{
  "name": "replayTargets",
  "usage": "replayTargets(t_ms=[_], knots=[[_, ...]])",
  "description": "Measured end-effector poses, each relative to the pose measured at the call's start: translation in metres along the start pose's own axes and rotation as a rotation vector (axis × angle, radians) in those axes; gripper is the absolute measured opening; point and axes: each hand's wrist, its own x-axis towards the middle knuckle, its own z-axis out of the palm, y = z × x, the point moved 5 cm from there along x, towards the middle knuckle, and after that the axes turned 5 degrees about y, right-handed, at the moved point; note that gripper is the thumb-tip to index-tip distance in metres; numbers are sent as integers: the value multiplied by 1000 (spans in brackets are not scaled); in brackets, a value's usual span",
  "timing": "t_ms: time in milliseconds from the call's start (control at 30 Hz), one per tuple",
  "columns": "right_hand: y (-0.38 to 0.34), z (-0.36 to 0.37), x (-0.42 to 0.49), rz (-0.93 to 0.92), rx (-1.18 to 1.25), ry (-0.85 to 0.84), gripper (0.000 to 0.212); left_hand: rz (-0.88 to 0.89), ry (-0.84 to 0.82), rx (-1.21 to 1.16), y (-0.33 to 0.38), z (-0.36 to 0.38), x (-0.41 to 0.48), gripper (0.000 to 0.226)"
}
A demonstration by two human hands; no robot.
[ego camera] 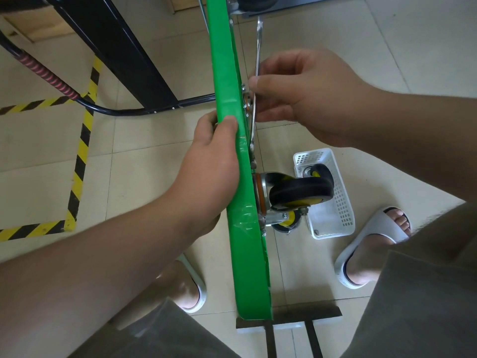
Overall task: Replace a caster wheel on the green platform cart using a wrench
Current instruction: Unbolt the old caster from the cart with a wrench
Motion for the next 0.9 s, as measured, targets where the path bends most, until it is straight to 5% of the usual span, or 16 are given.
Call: replayTargets(t_ms=[267,533,767,900], knots=[[-34,12,-48,-516,-275,-153,15,43,9,-17,1,0,-2,28],[-32,14,-84,-757,-532,-224,18,53,49,-67,-11,-9,0,31],[-37,1,-56,-571,-320,-22,22,81,46,52,7,-1,-4,23],[-28,-15,-32,-264,-127,66,14,-4,52,30,6,-2,-6,27]])
